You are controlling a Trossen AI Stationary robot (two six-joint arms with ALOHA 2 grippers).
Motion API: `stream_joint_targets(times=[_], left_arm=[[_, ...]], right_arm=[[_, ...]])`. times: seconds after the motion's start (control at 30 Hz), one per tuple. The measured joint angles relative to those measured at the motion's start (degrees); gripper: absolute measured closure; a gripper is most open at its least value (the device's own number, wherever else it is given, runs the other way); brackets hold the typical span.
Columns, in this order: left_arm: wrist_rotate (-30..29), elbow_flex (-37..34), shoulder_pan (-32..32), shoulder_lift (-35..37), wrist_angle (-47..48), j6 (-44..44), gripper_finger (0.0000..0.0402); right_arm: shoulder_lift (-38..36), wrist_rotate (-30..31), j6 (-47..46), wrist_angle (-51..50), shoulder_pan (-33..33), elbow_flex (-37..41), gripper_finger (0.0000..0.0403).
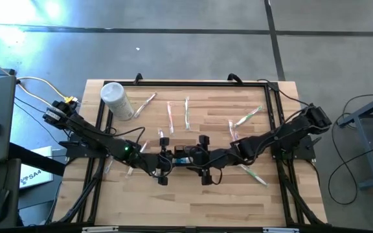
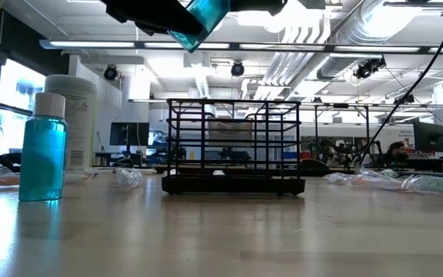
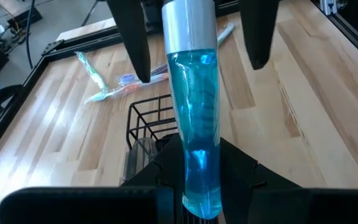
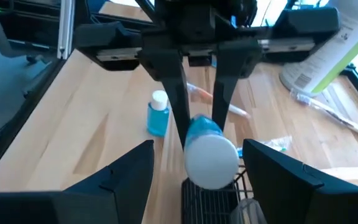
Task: Pick & Place toothbrushing station
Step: Put the right blue mouthwash into the black wire organizer
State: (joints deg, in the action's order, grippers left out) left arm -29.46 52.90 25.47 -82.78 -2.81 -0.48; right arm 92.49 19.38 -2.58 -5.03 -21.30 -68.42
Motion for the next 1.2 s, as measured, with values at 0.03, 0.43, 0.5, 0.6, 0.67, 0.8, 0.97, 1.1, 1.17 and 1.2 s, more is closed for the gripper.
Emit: stream_joint_targets(times=[0.03, 0.43, 0.5, 0.6, 0.67, 0.8, 0.97, 1.1, 1.17, 1.2], left_arm=[[0.14, 0.00, -0.01, 0.00, 0.01, -0.04, 0.0341], [0.43, -0.02, 0.00, -0.02, 0.17, -0.47, 0.0341], [0.57, -0.02, 0.00, -0.04, 0.19, -0.49, 0.0341], [0.56, -0.04, 0.00, -0.04, 0.21, -0.64, 0.0341], [0.53, -0.04, 0.00, -0.04, 0.14, -0.33, 0.0341], [0.51, -0.04, 0.00, -0.04, -0.07, 0.06, 0.0329], [-0.84, -0.07, 0.00, -0.09, -0.54, -2.74, 0.0210], [-1.19, -0.07, 0.02, -0.04, 0.11, -2.81, 0.0117], [-1.25, -0.07, 0.04, -0.03, 1.29, -2.84, 0.0086], [-1.36, -0.07, 0.04, -0.02, 2.20, -2.95, 0.0076]], right_arm=[[0.00, -0.04, 0.55, 0.59, -0.08, 0.00, 0.0166], [-0.04, -1.55, 1.59, 0.22, 0.08, -0.02, 0.0271], [-0.04, -1.52, 1.87, -0.03, 0.11, -0.02, 0.0301], [-0.09, -1.49, 2.28, -0.48, 0.13, -0.02, 0.0316], [-0.09, -1.49, 2.57, -0.60, 0.13, -0.02, 0.0316], [-0.11, -1.35, 1.32, -0.70, -0.02, -0.04, 0.0316], [-0.13, -1.40, -3.58, -2.11, -0.41, -0.04, 0.0316], [-0.13, -1.29, -8.96, -4.77, -1.27, -0.75, 0.0316], [-0.13, -0.81, -14.11, -9.58, -1.76, -2.73, 0.0316], [-0.13, -0.12, -17.40, -12.04, -2.01, -4.11, 0.0316]])
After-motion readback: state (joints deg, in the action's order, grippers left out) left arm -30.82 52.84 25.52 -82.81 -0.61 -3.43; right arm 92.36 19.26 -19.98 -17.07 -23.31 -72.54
